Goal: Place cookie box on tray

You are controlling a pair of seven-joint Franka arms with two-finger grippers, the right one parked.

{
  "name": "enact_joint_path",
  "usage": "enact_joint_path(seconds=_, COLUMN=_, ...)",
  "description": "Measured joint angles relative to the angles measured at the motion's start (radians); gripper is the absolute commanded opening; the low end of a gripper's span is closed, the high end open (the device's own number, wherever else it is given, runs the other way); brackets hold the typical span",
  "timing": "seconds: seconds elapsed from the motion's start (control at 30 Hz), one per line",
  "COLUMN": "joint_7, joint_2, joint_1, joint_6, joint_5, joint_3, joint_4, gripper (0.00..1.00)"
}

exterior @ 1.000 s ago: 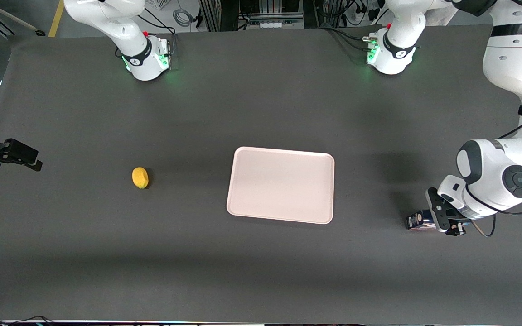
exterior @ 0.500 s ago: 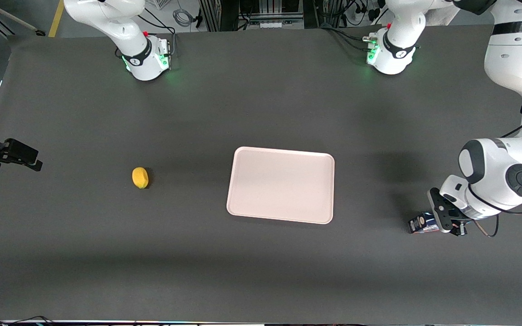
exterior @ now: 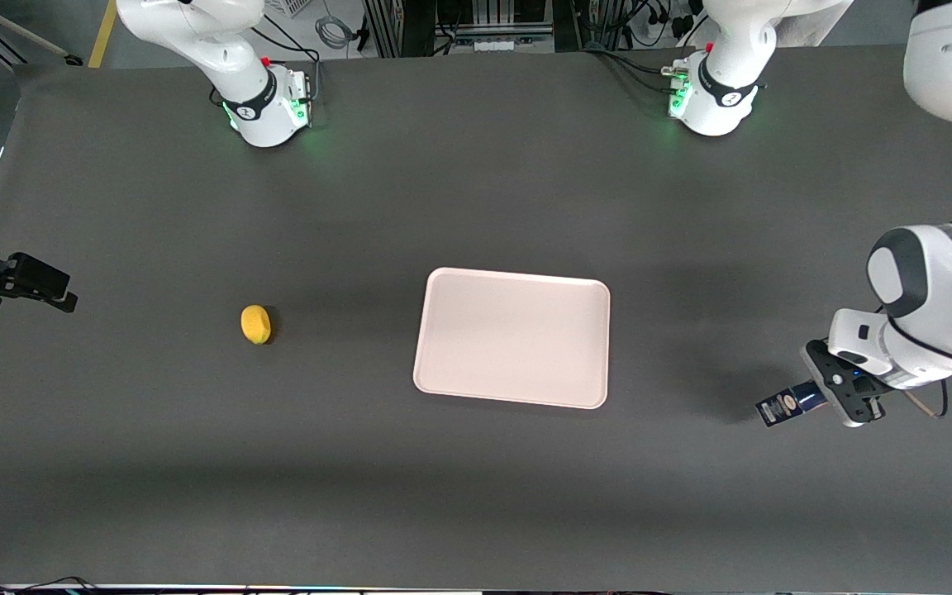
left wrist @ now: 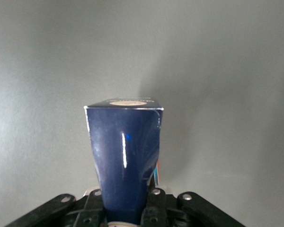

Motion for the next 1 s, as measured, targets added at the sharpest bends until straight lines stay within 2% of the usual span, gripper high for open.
enact_joint_path(seconds=0.53, joint_7=-0.644, joint_2=-0.223, joint_1=-0.104, joint_6=-0.222, joint_5=-0.079, joint_3=-0.028, joint_4=0.006, gripper=0.21)
enact_joint_path(seconds=0.83, joint_7=-1.105, joint_2=-0.314, joint_1=-0.13, joint_6=-0.297, joint_5=-0.079, joint_3=-0.17, joint_4=0.014, gripper=0.21)
enact_joint_path(seconds=1.0, joint_7=-1.268, joint_2=-0.321, joint_1=-0.142, joint_6=-0.3, joint_5=-0.076, joint_3=-0.238, joint_4=0.014, gripper=0.21)
